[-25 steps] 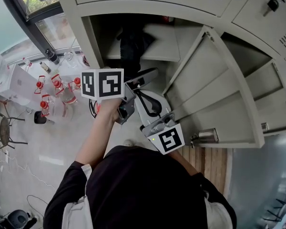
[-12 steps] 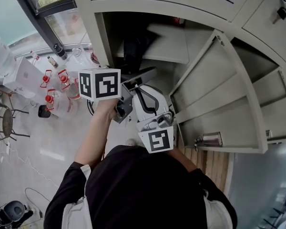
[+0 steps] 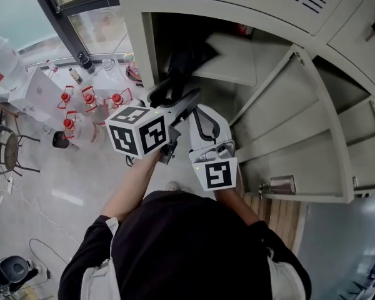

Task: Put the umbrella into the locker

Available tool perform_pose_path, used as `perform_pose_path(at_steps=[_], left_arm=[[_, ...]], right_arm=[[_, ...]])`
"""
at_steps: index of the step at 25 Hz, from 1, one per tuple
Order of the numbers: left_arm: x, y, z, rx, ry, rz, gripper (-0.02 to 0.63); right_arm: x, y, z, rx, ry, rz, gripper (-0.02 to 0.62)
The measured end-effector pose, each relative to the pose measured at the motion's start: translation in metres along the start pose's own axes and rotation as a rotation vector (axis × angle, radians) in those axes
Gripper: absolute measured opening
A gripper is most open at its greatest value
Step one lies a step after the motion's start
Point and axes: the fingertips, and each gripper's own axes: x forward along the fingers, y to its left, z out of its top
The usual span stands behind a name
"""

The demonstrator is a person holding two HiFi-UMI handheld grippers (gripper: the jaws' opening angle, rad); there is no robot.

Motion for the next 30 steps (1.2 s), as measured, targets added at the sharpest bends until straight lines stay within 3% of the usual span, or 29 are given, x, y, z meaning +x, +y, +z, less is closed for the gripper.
perform_pose_path(at_steps=[5, 7, 11, 14, 16, 22, 30], left_arm=[[-0.017, 0.005, 0.012, 0.345, -0.032, 0.215, 0.324], [-0.027, 0.001, 0.018, 0.408, -0.07, 0.241, 0.324], [-0.055, -0.013, 0.029, 0.412, -0.181, 0.2, 0.324], [-0.083, -0.015, 0.03, 0.454, -0.199, 0.239, 0.297], [-0.098, -0.015, 0.027, 0.453, -0.208, 0.248, 0.012], [-0.097, -0.015, -0.006, 0.385, -0.09, 0.191, 0.006], [-0.058, -0.015, -0.012, 0.371, -0.095, 0.125, 0.006]], right_arm=[[-0.004, 0.003, -0.001, 0.03, 0.009, -0.01, 0.003], [-0.006, 0.002, 0.001, 0.037, 0.002, -0.014, 0.003], [-0.01, 0.001, 0.007, 0.053, -0.01, -0.018, 0.003], [-0.012, 0.0, 0.013, 0.058, -0.019, -0.013, 0.003], [-0.01, 0.0, 0.015, 0.063, -0.014, -0.01, 0.003], [-0.008, 0.003, 0.025, 0.111, -0.013, 0.0, 0.003], [-0.018, -0.002, 0.031, 0.11, -0.014, -0.016, 0.003]])
